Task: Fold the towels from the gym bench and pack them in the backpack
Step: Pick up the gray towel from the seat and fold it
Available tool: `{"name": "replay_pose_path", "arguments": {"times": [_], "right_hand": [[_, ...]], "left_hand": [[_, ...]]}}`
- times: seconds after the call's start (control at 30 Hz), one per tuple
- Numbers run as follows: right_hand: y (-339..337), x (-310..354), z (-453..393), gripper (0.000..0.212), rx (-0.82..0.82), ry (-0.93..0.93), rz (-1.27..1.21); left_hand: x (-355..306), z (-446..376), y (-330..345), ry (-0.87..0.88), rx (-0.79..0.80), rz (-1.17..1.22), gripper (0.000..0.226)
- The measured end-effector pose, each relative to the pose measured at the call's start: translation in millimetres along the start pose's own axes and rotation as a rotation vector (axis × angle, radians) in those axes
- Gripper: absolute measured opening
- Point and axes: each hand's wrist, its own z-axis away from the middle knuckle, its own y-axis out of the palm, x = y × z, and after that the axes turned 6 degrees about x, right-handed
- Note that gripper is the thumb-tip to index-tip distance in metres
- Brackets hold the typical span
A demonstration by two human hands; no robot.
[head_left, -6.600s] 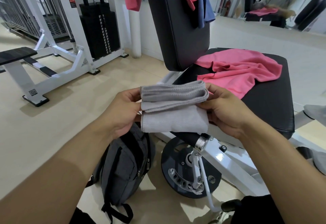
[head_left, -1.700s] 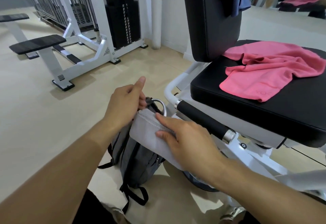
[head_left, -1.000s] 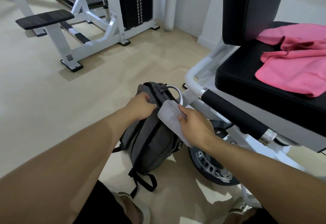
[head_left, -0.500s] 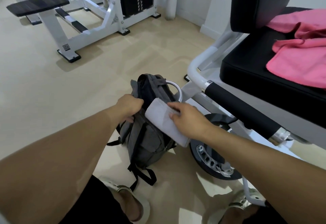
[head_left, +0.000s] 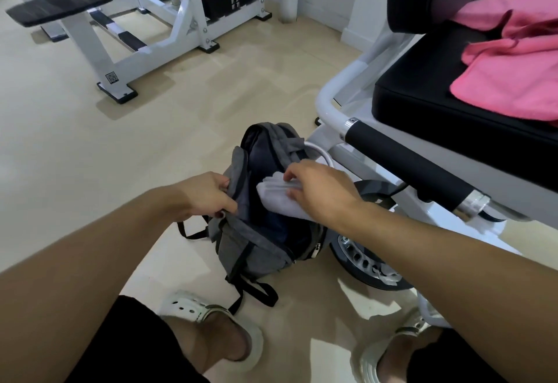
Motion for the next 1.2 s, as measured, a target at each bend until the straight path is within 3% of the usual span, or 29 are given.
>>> {"name": "replay_pose_path", "arguments": {"times": [0.07,0.17,0.27,0.4,0.53,0.67,0.9,1.0,1.1,1.2], "right_hand": [[5.5,1.6,1.8,0.025,0.054,-0.044,0.1],[13.5,-0.1,1.6,0.026,0.135,-0.069,0.152],[16.8,-0.6,2.7,0.035,0.194,-0.056,0.22],[13.3,3.3,7.0,0.041,0.284,0.065,0.324],[12.7,0.5,5.0,0.041,0.182,0.089,0.113],[17.1,-0.8,2.1,0.045,0.012,0.074,-0.1],[37.9,-2.1,-1.1,0.048,0.071,-0.04,-0.121],[39.4,3.0,-1.4,0.042,-0.021,-0.025,-0.161],[37.5,5.5,-3.2,0.041,-0.102,-0.018,-0.222],[43.3,3.6,-3.8,0.042,-0.035,-0.029,-0.196]], "left_hand": [[4.7,0.6,5.4,0.002,0.028,-0.043,0.059],[8.8,5.0,11.9,0.003,0.041,-0.1,0.051],[13.5,5.4,9.8,-0.017,0.05,-0.141,0.067],[15.7,4.7,15.1,-0.036,-0.016,0.008,0.082],[9.7,3.3,29.7,-0.033,-0.128,0.183,0.058],[8.1,1.9,36.7,-0.033,-0.174,0.194,0.031],[1.7,12.4,23.1,-0.032,-0.113,0.006,0.023],[-0.6,15.3,24.7,-0.026,-0.118,-0.049,0.023],[-3.7,15.6,29.2,-0.012,-0.113,-0.104,0.032],[-4.5,17.5,34.1,-0.014,-0.116,-0.131,0.047]]}}
